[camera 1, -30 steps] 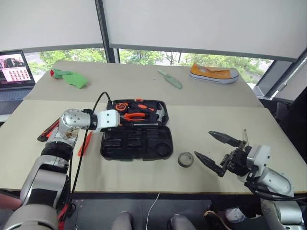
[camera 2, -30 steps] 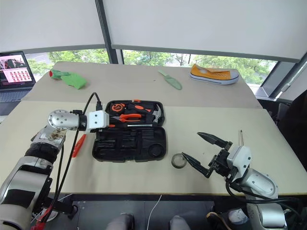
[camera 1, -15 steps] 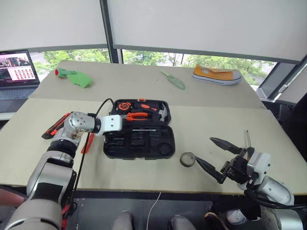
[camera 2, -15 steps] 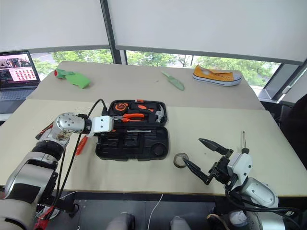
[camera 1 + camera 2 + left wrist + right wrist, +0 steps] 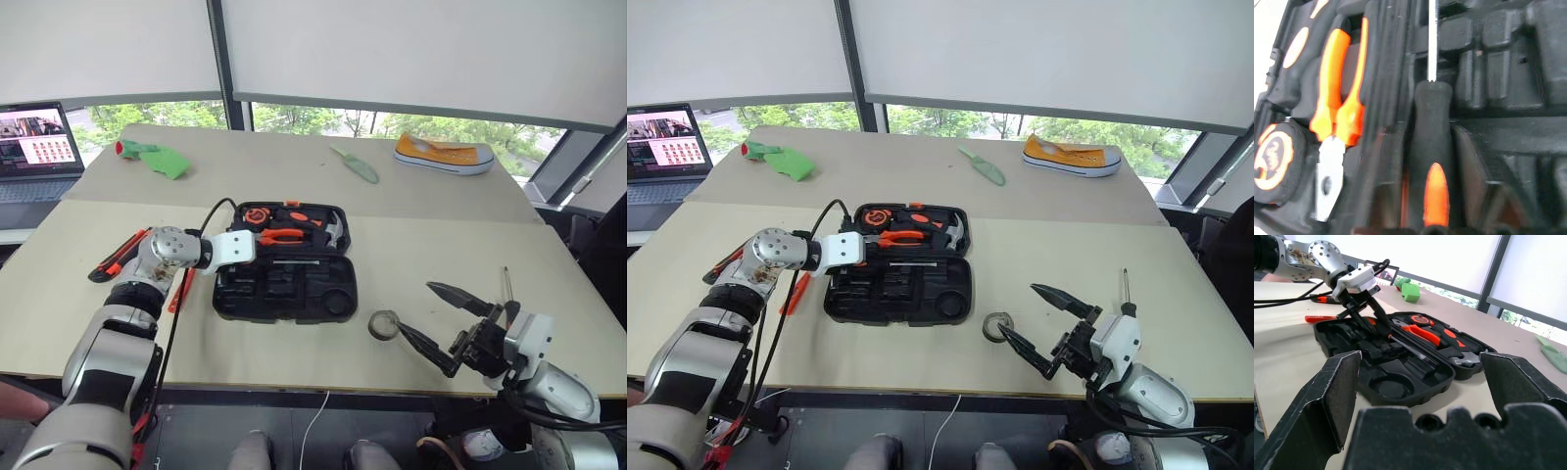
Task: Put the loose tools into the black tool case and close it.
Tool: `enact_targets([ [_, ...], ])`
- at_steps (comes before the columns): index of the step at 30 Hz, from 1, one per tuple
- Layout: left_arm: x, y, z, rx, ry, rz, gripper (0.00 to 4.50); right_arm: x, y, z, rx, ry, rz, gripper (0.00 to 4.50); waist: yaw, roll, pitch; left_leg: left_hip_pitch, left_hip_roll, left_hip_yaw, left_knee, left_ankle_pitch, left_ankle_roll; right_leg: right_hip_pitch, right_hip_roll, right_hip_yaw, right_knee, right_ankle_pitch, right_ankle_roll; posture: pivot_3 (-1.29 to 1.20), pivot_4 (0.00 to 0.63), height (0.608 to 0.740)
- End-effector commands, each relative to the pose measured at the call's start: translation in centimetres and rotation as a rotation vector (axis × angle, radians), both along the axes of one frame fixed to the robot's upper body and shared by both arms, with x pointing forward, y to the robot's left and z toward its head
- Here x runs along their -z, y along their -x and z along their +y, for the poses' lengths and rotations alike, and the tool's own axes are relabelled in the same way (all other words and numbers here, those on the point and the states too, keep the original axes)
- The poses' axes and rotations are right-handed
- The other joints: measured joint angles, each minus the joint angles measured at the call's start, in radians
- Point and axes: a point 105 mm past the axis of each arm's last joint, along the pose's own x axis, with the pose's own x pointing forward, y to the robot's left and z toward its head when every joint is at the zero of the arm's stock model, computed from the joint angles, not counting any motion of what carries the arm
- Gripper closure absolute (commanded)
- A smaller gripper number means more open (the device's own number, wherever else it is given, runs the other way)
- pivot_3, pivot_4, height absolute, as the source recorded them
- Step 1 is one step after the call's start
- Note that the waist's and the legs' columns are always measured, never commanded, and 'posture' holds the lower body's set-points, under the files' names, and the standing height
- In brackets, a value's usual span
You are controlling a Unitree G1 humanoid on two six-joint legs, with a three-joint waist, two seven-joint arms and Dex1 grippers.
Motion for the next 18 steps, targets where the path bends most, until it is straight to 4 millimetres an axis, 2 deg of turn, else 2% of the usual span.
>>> enact_targets([
  [1,-1.0,0.1,-0.2,0.03,0.03,-0.049,1.08,-0.8,0.3,0.1,-0.008,-0.002,-0.027,0.0,-0.001,0.0,0.0,0.0,0.0,0.0,0.0,0.0,0.0,0.0,0.0,0.0,0.0,0.0,0.0,0.0,0.15,0.74],
  [3,-1.9,-0.1,-0.4,0.015,0.106,-0.083,0.36,-0.7,0.3,0.0,-0.007,-0.002,-0.02,0.0,-0.002,0.0,0.0,0.0,0.0,0.0,0.0,0.0,0.0,0.0,0.0,0.0,0.0,0.0,0.0,0.0,0.15,0.74],
  [7,-4.1,-0.3,-1.0,-0.03,0.425,-0.012,0.36,-0.4,0.4,0.0,-0.007,-0.004,-0.006,0.0,0.003,0.0,0.0,-0.002,0.0,0.0,0.0,0.0,0.0,0.0,0.0,0.0,-0.001,0.0,0.0,0.0,0.15,0.74],
  [9,-4.3,-0.3,-1.0,-0.045,0.508,0.037,0.36,-0.3,0.4,0.0,-0.006,-0.005,-0.001,0.0,-0.001,0.0,0.0,-0.002,0.0,0.0,0.0,0.0,0.0,-0.001,0.0,0.0,-0.001,0.0,0.0,0.0,0.15,0.74],
  [10,-4.3,-0.5,-0.7,-0.077,0.536,0.051,0.77,-0.3,0.4,0.0,-0.005,-0.007,0.001,0.0,-0.002,0.0,0.0,-0.002,0.0,0.0,0.0,0.0,0.0,-0.001,0.0,0.0,0.0,0.0,0.0,0.0,0.15,0.74],
  [11,-4.0,-0.5,-0.6,-0.101,0.563,0.084,0.89,-0.2,0.4,0.0,-0.003,-0.008,0.004,0.0,-0.004,0.0,0.0,-0.002,0.0,-0.001,0.0,0.0,0.0,-0.001,0.0,0.0,0.0,0.0,0.0,0.0,0.15,0.74],
  [14,-2.1,-0.6,-0.5,-0.184,0.575,0.149,1.76,0.1,0.5,0.0,0.003,-0.015,0.014,0.0,-0.011,0.001,0.0,-0.001,0.0,-0.001,0.0,0.0,0.0,-0.001,0.001,0.0,0.0,0.0,0.0,0.0,0.15,0.74],
  [18,-0.1,-0.8,-0.7,-0.271,0.534,0.193,3.31,0.4,0.7,0.2,0.001,-0.018,0.026,0.0,-0.012,0.001,0.0,-0.001,0.0,-0.001,0.0,0.0,0.0,0.0,0.001,0.0,0.0,0.0,0.0,0.0,0.15,0.74],
])
